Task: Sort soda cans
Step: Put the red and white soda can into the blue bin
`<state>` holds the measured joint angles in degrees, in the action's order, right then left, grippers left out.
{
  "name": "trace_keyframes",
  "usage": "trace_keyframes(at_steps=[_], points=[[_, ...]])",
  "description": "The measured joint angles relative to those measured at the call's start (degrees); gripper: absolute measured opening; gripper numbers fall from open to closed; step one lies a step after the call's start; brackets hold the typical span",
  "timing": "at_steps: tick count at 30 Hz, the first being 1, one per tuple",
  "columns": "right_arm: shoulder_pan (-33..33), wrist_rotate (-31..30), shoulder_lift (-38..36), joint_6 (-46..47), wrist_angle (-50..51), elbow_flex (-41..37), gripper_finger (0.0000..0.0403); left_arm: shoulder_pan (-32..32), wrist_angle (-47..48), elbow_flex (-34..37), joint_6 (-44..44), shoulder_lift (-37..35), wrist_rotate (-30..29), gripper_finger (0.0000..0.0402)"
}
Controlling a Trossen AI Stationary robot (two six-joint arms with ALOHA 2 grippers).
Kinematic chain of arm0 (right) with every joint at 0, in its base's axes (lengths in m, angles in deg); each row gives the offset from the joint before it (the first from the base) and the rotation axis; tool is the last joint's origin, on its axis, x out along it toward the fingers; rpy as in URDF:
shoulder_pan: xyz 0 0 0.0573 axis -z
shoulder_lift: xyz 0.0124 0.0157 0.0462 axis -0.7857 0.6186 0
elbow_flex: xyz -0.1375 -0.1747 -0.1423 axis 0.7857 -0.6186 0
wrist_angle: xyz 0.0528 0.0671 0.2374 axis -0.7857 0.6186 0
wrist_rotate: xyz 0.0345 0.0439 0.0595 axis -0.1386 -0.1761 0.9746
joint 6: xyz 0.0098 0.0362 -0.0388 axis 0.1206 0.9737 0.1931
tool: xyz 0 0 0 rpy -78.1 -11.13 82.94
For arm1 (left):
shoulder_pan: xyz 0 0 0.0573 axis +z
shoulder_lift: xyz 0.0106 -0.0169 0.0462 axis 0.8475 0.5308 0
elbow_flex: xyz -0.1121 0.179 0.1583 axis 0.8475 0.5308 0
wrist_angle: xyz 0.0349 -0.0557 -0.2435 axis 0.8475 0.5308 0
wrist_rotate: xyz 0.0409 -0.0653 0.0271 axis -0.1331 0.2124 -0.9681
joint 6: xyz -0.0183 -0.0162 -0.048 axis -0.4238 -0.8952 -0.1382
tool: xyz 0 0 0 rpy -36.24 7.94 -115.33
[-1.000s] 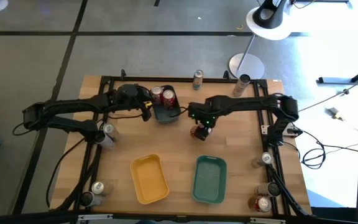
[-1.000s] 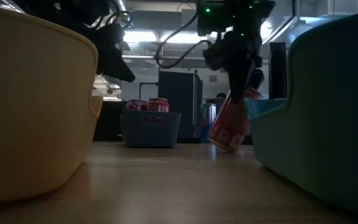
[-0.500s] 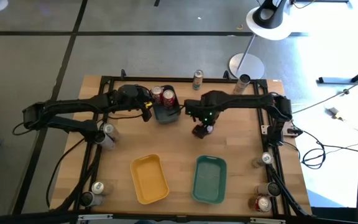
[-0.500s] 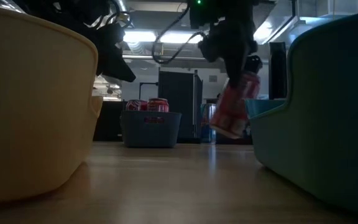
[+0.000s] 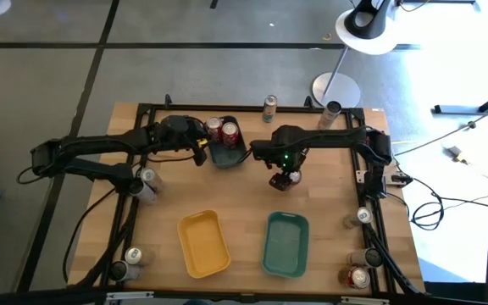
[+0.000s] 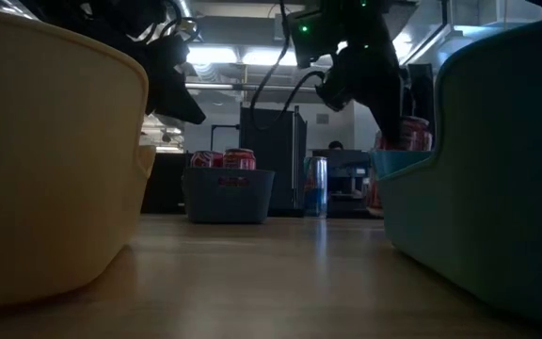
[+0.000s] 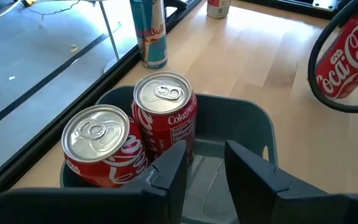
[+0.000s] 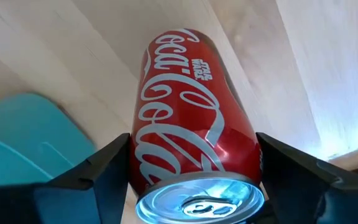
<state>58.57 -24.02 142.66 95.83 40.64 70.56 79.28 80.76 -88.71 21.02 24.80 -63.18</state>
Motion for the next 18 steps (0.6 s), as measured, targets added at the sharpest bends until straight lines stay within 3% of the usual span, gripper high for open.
trace_keyframes(at_steps=[18], points=[[0.00,-0.98,2.78,-3.77,-6.79,1.99,0.0346,0.02,0.46,0.00,0.00,-0.02,0.00,0.0100]])
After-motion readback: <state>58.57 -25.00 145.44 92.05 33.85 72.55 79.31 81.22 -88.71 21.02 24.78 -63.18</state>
